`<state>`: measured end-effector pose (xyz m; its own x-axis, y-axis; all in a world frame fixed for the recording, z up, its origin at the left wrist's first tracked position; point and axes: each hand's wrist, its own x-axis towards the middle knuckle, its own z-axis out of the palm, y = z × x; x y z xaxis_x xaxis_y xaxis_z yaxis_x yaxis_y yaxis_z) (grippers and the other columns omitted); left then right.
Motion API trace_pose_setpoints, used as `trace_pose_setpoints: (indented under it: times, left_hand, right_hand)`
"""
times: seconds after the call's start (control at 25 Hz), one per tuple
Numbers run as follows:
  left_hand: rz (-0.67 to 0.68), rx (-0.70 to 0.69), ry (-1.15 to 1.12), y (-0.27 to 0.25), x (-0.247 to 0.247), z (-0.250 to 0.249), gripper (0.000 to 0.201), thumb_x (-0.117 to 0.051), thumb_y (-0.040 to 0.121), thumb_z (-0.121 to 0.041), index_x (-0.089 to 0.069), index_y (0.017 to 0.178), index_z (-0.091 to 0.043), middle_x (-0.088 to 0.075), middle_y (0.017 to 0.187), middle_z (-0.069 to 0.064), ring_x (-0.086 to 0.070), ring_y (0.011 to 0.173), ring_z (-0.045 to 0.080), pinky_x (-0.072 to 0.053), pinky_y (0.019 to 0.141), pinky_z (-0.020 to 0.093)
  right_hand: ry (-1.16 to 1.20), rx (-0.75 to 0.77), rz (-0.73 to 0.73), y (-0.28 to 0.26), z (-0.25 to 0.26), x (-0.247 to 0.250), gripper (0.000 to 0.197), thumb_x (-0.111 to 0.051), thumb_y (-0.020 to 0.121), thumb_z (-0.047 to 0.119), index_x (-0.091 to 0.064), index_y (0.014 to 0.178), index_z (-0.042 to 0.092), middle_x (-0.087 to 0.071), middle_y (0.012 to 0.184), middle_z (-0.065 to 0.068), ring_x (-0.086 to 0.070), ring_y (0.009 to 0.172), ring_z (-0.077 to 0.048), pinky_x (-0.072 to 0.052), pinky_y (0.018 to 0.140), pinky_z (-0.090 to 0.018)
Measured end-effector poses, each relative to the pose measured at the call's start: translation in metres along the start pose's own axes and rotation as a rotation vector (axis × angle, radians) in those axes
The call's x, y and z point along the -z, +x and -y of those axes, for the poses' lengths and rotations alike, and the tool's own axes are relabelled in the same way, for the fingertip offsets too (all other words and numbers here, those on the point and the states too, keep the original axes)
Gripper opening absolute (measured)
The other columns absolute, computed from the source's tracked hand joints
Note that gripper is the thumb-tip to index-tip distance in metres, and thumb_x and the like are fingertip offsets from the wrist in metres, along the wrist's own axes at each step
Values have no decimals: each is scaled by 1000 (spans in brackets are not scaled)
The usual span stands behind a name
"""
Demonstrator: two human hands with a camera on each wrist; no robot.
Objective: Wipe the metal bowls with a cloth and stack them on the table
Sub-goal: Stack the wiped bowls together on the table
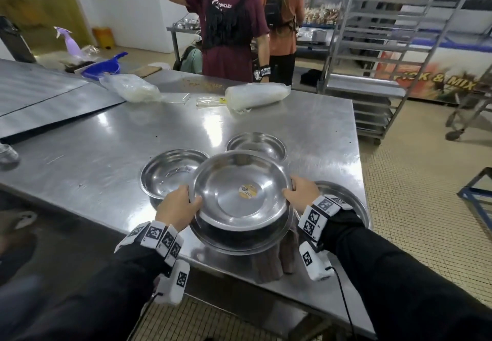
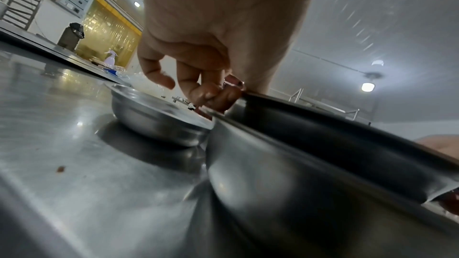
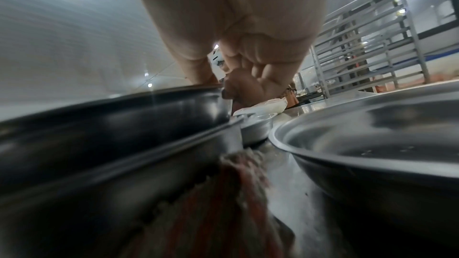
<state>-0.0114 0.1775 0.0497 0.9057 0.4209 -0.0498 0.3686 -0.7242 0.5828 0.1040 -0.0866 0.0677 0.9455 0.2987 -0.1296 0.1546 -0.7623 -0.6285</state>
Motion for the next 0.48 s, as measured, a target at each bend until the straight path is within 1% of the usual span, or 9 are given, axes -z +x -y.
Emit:
trace_pose_setpoints:
  times: [0.08, 0.16, 0.24, 0.28, 0.36, 0.44, 0.48]
  left_hand:
    - [18, 27, 94, -6, -8, 5, 19, -50, 94, -34, -53, 99, -15, -63, 86, 1, -61, 80, 21, -51, 80, 40]
    - [13, 42, 153, -10, -14, 5, 18, -47, 94, -34, -52, 96, -16, -64, 87, 1, -61, 81, 22, -50, 83, 40]
    - [3, 57, 193, -13, -16, 2, 18, -47, 94, -33, -51, 91, -16, -64, 84, 1, -61, 79, 22, -50, 83, 41]
    - [5, 67, 230, -13, -16, 1, 19, -47, 93, -33, -50, 89, -16, -63, 83, 1, -61, 78, 22, -50, 83, 40]
    - [14, 73, 341, -15, -12, -3, 21, -48, 92, -36, -48, 85, -17, -62, 81, -1, -59, 78, 20, -48, 84, 38]
    - [19, 64, 414, -15, -7, -6, 21, -50, 90, -39, -48, 89, -19, -60, 80, -5, -58, 78, 18, -46, 88, 38]
    - [26, 54, 416, -12, -4, -7, 21, -51, 89, -40, -49, 96, -20, -60, 83, -6, -58, 81, 18, -45, 90, 39]
  right_hand:
    - [-34, -17, 12, -6, -10, -10, 16, -52, 92, 20, -56, 107, 18, -63, 95, -1, -61, 85, -19, -47, 71, -26]
    - [-120, -6, 20, -8, -16, -15, 22, -50, 92, 20, -56, 113, 15, -64, 99, -4, -59, 85, -19, -47, 73, -28]
    - [-199, 26, 30, -11, -17, -16, 23, -48, 92, 20, -54, 113, 12, -64, 98, -7, -58, 82, -21, -45, 73, -28]
    - [-225, 40, 41, -12, -16, -15, 22, -48, 93, 20, -53, 112, 11, -64, 98, -8, -59, 83, -22, -47, 74, -29]
    - [-276, 56, 59, -12, -14, -15, 21, -49, 91, 22, -52, 109, 11, -65, 96, -9, -63, 83, -23, -54, 77, -34]
    - [-330, 49, 80, -10, -12, -12, 21, -50, 91, 24, -54, 107, 11, -65, 95, -8, -64, 81, -23, -56, 77, -37]
    - [-332, 34, 80, -5, -11, -10, 23, -50, 91, 25, -57, 108, 12, -66, 96, -7, -64, 81, -22, -56, 75, -35]
